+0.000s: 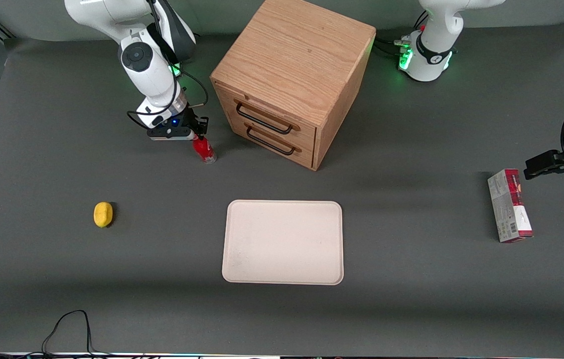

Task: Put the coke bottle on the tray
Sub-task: 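Close the right gripper around the red bottle's body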

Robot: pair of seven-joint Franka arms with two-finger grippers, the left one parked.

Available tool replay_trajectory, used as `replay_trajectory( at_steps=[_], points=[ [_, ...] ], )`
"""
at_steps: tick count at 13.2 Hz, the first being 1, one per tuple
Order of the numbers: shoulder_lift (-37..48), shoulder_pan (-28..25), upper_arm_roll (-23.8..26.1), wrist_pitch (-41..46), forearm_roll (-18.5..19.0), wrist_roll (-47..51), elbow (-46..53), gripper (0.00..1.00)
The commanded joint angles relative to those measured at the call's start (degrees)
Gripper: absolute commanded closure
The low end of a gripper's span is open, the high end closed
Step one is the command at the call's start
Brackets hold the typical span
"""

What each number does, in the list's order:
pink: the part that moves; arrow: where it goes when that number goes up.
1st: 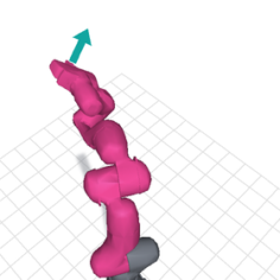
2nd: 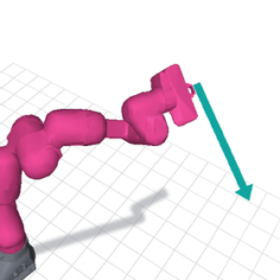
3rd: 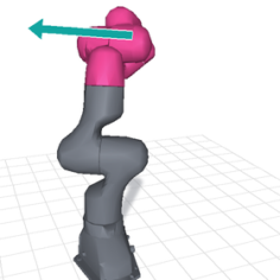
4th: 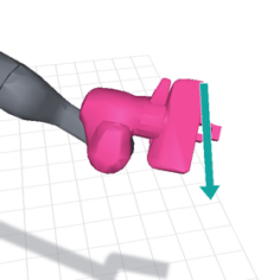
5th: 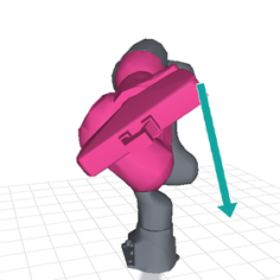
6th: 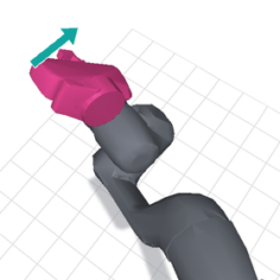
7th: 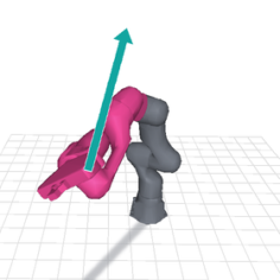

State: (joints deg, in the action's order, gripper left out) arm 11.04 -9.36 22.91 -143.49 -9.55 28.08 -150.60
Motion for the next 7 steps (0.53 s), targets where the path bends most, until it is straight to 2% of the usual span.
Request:
replay_trajectory(
  at_steps=[1, 4, 7],
  points=[
    [-0.5, 0.7, 0.1, 5.9, -0.6, 0.0, 6.0, 0.90],
    [-1.4, 1.1, -2.8, 20.2, 1.5, 0.0, 19.2, 0.91],
    [-8.3, 0.9, -5.6, 37.1, 4.1, 0.2, 39.8, 0.91]
  ],
)
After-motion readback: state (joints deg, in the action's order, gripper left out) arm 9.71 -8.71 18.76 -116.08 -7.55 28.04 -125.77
